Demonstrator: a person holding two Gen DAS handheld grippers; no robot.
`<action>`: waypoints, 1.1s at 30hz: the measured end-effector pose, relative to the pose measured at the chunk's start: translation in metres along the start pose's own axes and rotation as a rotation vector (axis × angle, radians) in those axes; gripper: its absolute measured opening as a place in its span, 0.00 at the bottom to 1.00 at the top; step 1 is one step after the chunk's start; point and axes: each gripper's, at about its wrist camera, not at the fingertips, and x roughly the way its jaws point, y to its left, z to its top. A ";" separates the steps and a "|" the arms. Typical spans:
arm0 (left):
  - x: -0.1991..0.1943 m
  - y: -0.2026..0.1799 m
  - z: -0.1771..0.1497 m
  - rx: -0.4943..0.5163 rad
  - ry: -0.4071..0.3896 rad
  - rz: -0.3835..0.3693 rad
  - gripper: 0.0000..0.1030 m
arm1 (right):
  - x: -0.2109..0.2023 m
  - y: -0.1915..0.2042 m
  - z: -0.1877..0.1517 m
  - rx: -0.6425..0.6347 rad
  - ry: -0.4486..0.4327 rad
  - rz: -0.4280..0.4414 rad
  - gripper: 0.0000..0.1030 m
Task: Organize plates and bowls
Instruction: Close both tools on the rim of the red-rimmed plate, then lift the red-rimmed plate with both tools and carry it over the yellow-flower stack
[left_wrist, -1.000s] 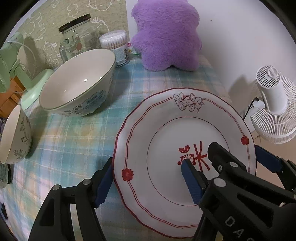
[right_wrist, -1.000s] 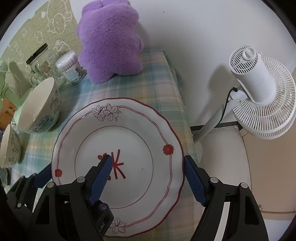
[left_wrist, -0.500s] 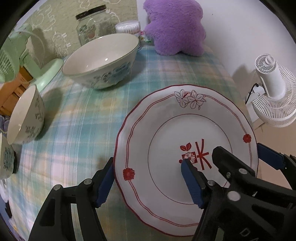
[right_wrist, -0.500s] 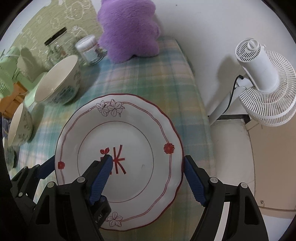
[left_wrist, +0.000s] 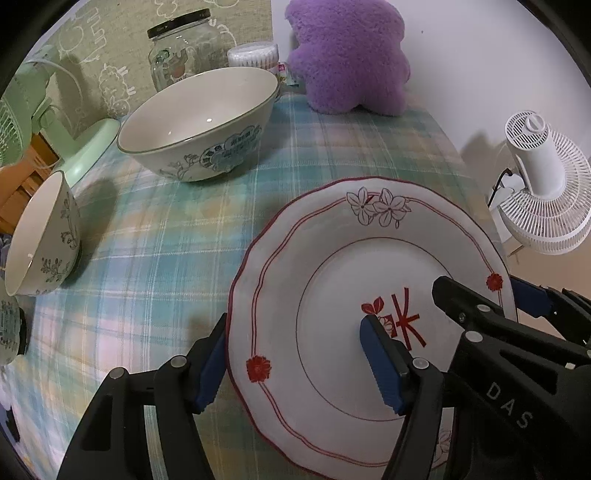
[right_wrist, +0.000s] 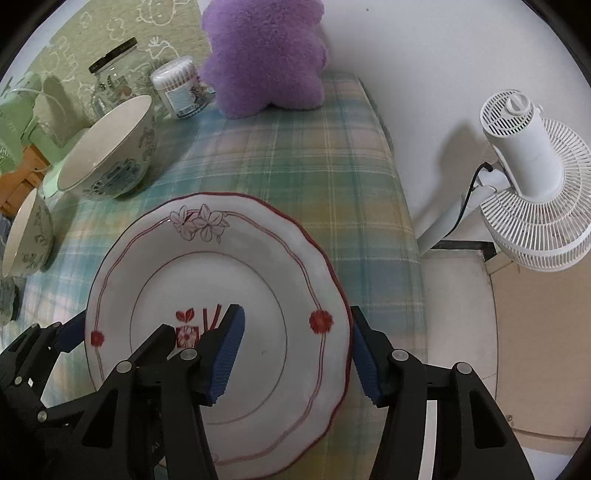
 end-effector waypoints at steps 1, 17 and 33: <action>-0.001 -0.001 -0.001 0.000 -0.005 0.005 0.68 | 0.001 0.000 0.001 0.002 0.001 -0.001 0.57; -0.045 -0.003 -0.009 0.028 -0.040 -0.016 0.66 | -0.036 0.002 -0.010 0.039 -0.016 -0.045 0.57; -0.117 0.008 -0.061 0.035 -0.082 -0.051 0.67 | -0.118 0.021 -0.062 0.056 -0.081 -0.079 0.57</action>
